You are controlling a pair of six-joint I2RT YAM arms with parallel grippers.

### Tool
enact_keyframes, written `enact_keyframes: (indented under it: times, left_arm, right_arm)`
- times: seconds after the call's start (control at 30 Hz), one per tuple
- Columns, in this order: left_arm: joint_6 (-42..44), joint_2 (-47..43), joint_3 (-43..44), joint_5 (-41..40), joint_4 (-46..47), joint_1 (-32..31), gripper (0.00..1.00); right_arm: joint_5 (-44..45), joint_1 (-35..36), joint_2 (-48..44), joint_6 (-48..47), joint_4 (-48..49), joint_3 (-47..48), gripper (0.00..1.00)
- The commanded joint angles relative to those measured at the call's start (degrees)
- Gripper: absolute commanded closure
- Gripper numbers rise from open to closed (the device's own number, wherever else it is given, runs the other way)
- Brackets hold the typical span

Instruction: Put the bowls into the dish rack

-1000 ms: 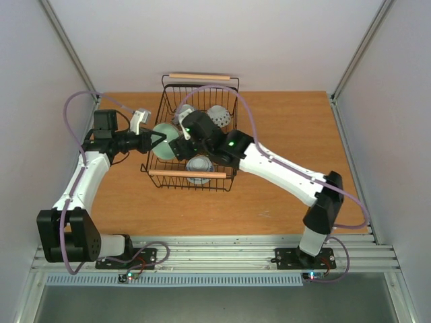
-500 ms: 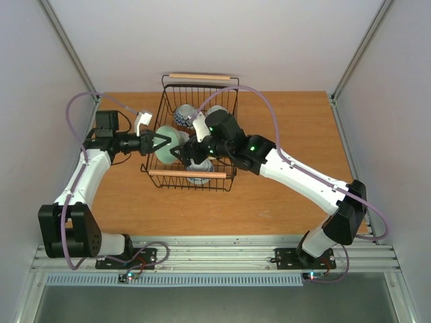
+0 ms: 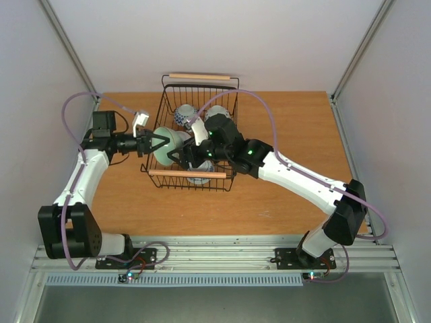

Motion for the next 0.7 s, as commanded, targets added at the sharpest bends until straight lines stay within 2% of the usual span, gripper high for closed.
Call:
enact_keyframes:
  times: [0.0,0.07,0.17,0.23,0.33,0.47,0.5,0.67]
  left_arm:
    - [1.5,-3.0,1.7,9.5,-0.8,0.0,1.0]
    - [1.7,-3.2,1.7,9.9,-1.0,0.1,1.0]
    - [2.0,-3.4,1.6,10.6,-1.2,0.1,1.0]
    - [2.3,-3.5,1.7,11.3,-1.7,0.1,0.99]
    - [3.9,-3.5,2.1,12.2,-3.5,0.1,0.99]
    - [7.6,-3.3,3.2,13.0,-8.2,0.1,1.0]
    - [8.9,-3.2,3.6,13.1,-9.5,0.1,0.99]
    - [13.4,-2.4,5.0,13.2,-14.4,0.2,1.0]
  right_arm:
    - [-1.6,-0.3,-1.3,-0.1,2.1,-1.9,0.3]
    - [-3.4,-0.3,-1.4,-0.2,2.8,-2.4,0.39]
    - [-6.5,-0.3,-1.4,-0.5,4.1,-2.8,0.45]
    - [-7.6,-0.3,-1.6,-0.3,4.9,-3.1,0.54]
    - [-8.0,-0.3,-1.5,-0.1,5.3,-3.2,0.7]
    - [-7.7,-0.3,-1.2,0.0,5.4,-3.5,0.95]
    - [-7.8,-0.3,-1.1,0.0,5.4,-3.5,0.98]
    - [-7.2,-0.3,-1.7,0.4,7.0,-4.5,0.99]
